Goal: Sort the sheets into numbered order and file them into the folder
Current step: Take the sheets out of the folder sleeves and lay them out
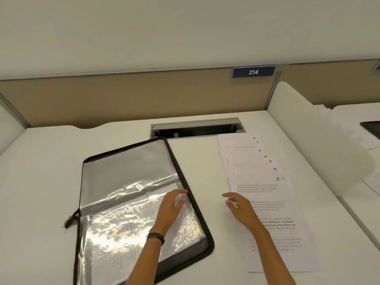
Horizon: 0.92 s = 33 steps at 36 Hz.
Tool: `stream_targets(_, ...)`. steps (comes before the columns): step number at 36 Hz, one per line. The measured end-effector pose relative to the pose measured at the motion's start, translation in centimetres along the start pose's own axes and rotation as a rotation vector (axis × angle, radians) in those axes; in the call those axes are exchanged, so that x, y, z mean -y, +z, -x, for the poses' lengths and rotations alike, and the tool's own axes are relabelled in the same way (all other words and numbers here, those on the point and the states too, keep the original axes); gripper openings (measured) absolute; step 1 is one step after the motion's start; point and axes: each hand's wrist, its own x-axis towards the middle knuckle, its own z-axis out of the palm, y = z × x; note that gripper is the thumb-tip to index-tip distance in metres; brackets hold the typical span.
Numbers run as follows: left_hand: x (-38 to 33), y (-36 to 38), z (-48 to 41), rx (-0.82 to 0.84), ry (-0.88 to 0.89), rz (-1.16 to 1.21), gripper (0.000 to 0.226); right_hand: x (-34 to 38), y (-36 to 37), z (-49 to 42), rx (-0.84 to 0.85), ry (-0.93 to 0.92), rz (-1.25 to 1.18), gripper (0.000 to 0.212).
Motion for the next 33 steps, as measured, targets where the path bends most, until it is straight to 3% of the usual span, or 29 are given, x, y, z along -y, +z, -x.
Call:
stream_targets(2,0.8,-1.0,0.7,0.024,-0.015,-0.075,0.029,1.0,0.7,-0.2,0.068,0.021,-0.029,0.022)
stream_targets(3,1.3,-1.4,0.9,0.065,-0.029,-0.137,0.042,1.5,1.1,-0.3,0.097,0.024,-0.035,0.022)
stream_targets(6,3.3,-2.1,1.3,0.242,-0.041,-0.393,0.123,2.5,1.9,-0.3,0.188,0.062,-0.043,0.020)
stream_targets(9,4.3,-2.5,2.1,0.385,-0.023,-0.537,0.140,3.3,2.9,-0.4,0.282,0.100,-0.017,0.018)
stream_targets(19,5.0,-3.1,2.8,0.395,0.032,-0.580,0.125,4.5,5.7,-0.2,0.338,0.208,0.050,0.021)
stream_targets(26,4.9,-3.8,3.1,0.235,-0.004,-0.425,0.071,5.4,6.4,-0.2,0.238,0.262,-0.028,0.028)
stream_targets(33,3.5,-4.6,2.9,0.232,-0.021,-0.375,0.048,8.1,6.5,0.4,0.377,0.281,-0.255,0.033)
